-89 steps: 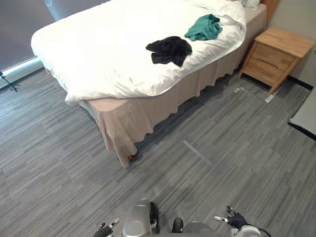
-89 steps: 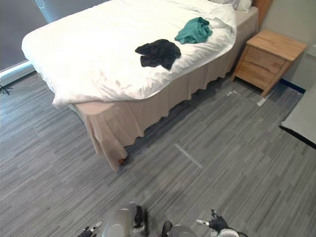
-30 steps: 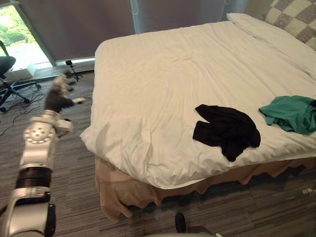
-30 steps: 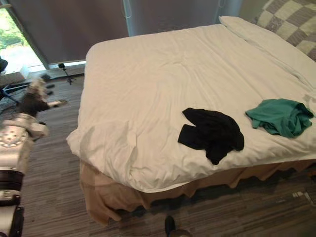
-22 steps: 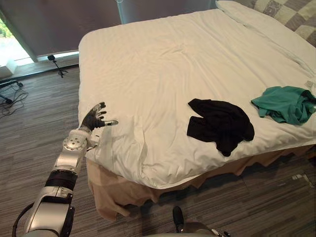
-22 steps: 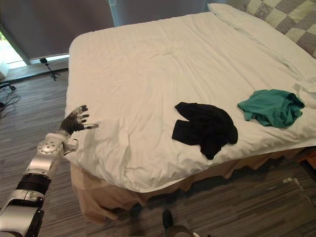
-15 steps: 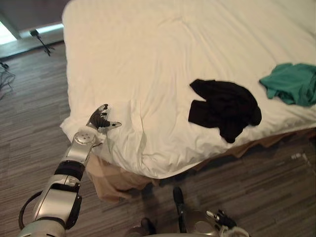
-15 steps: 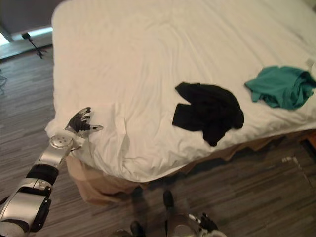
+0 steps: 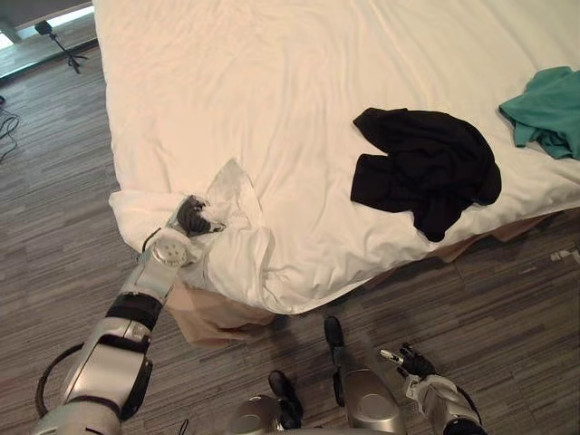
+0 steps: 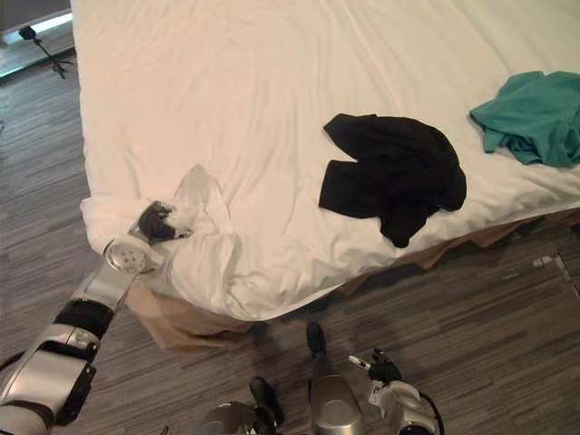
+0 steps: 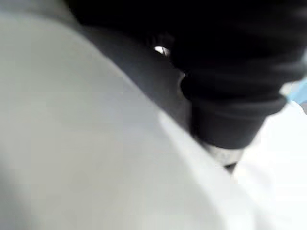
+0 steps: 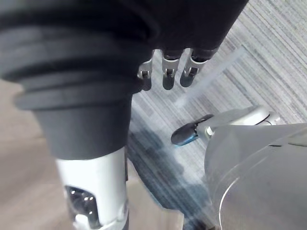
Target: Tidy the bed and pick cloth on bed and put in laundry
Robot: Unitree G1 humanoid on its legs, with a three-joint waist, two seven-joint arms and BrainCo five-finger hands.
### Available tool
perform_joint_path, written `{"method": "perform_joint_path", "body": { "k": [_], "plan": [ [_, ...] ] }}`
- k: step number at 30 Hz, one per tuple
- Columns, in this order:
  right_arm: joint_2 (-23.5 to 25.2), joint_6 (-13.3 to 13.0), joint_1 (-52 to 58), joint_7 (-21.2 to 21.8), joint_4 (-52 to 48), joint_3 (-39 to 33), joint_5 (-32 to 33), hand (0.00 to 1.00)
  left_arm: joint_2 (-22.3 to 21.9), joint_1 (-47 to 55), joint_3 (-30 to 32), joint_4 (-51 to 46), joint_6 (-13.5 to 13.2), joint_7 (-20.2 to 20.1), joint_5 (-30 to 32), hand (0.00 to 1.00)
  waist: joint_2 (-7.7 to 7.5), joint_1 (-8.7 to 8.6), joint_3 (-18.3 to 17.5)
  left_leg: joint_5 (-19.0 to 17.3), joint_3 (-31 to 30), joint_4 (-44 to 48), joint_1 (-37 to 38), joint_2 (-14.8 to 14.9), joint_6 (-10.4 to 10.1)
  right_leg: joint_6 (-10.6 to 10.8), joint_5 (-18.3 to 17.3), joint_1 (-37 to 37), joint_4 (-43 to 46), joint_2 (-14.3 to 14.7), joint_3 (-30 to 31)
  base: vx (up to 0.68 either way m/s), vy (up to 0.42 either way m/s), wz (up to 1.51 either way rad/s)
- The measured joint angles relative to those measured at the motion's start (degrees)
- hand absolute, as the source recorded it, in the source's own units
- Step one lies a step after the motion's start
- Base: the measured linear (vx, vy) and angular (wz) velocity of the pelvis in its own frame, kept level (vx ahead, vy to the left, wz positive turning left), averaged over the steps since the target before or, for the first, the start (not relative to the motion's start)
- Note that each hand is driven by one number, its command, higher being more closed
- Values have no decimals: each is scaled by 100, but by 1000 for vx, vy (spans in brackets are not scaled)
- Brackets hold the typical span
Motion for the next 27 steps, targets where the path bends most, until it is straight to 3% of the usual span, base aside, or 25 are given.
{"method": "perform_joint_path", "body": {
  "k": [1,5,9,13,17,20,23,24,25,27],
  "plan": [
    [8,69,87,-1,8,1,6,0,-94,397,169,-188,-6,3,-138,0,22,57,-121,0,-85,-22,-3,9,1,-8,-32,50,-2,-1,-73,0,17,29],
    [40,225,371,2,131,0,41,0,-448,1848,704,-345,-115,145,-249,0,24,365,-586,-19,-413,-40,51,45,53,-20,-182,257,-43,-20,-411,34,10,45],
    [62,256,377,5,292,-1,166,0,-688,2409,1233,-49,-124,494,-176,0,-110,568,-807,-26,-657,-42,98,49,65,-63,-271,412,-45,-51,-652,2,-3,31],
    [59,342,327,22,472,-185,214,0,-1079,2434,1903,755,-180,862,117,0,-226,606,-982,-26,-681,-80,225,52,65,-47,-332,520,-45,-50,-774,12,-3,3],
    [63,553,440,-31,922,-803,-82,0,-1389,2499,3148,2167,-173,1191,167,0,-240,574,-1028,-25,-689,-144,389,74,64,-71,-399,647,-44,-19,-846,22,-5,4],
    [78,664,628,-302,996,-1214,-1,0,-1389,2905,3794,2614,-35,1356,226,0,-257,580,-1047,-26,-691,-152,410,99,63,-67,-423,672,-46,1,-873,16,-11,10],
    [73,681,660,-1114,1030,-2181,571,0,-1437,3159,4197,2812,68,1343,468,0,-275,651,-1074,-27,-687,-163,403,101,62,-68,-423,671,-47,0,-848,-22,-6,4],
    [36,677,627,-1565,1022,-2874,880,0,-1502,3226,4295,2836,116,1296,600,0,-296,650,-1093,-28,-656,-188,397,97,61,-69,-423,675,-47,1,-804,-63,-9,-8],
    [-16,671,619,-1764,1037,-3301,969,100,-1562,3224,4388,2856,125,1290,644,0,-323,644,-1122,-28,-618,-200,399,93,61,-74,-420,664,-49,16,-794,-69,-18,-21],
    [-228,664,586,-2115,1145,-4067,1170,100,-1683,3206,4461,2950,122,1270,677,0,-375,638,-1252,-28,-505,-225,388,91,61,-95,-405,588,-49,29,-730,-38,-19,-26]
  ]
}}
